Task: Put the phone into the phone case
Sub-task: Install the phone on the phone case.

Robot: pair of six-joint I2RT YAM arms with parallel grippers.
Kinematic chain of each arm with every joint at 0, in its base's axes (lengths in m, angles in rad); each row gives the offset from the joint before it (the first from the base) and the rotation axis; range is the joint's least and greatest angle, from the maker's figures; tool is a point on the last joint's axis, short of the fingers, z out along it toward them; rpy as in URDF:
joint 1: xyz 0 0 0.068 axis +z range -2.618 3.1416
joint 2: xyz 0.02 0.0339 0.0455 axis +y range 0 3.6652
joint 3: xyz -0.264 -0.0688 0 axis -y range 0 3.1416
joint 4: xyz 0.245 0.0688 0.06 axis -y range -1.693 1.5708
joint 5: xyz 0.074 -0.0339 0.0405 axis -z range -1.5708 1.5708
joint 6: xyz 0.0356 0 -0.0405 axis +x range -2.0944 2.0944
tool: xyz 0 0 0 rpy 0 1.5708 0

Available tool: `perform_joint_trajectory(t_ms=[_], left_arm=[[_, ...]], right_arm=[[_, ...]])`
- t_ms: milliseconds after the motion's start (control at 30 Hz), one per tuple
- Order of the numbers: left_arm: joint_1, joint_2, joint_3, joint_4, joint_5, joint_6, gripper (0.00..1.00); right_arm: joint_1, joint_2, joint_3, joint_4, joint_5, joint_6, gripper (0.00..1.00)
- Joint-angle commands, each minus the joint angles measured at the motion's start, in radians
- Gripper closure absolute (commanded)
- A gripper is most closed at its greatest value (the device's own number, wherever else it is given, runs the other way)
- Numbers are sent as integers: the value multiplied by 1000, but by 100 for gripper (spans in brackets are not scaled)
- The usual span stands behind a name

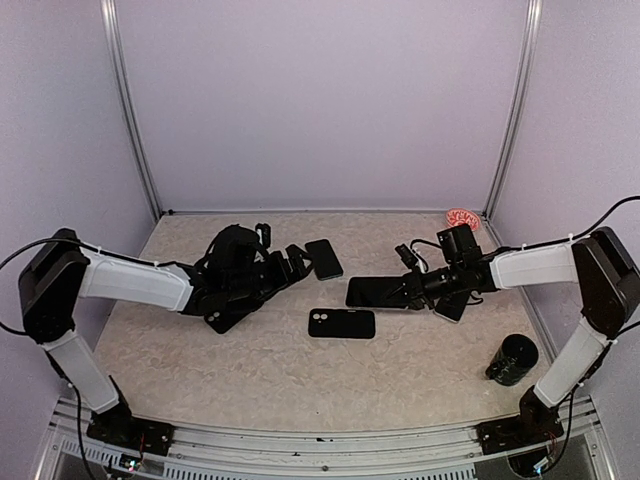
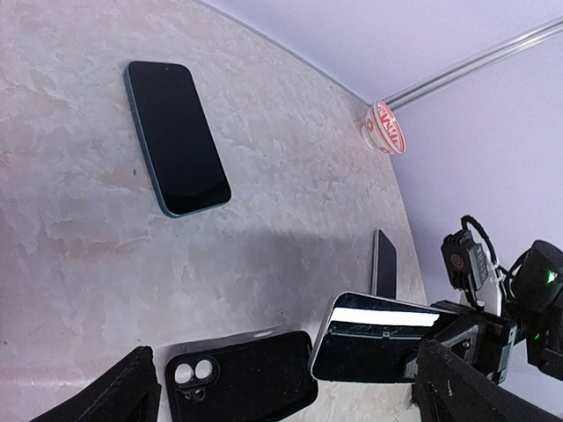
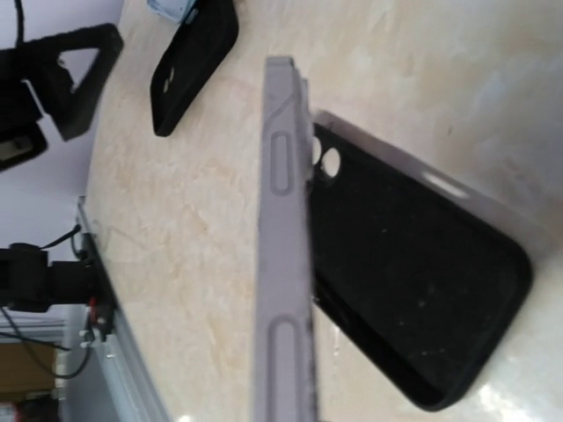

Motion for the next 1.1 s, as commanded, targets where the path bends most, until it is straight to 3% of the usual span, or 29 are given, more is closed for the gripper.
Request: perform_joint_trajectory(t_ms=[0,133,533,1067], left_arm=[[-27,47,3,35,34,57,1],[-49,57,-8,62,-14,57,1],[-46,172,0,155,126,-2,1],[-56,217,-13,198,145,-28,1]], right_arm=[[-7,42,49,47,-92,67,100],[0,73,61,65,-94,80,100],[40,176,133,47,-110,75,100],[107,265,191,21,-140,40,100]])
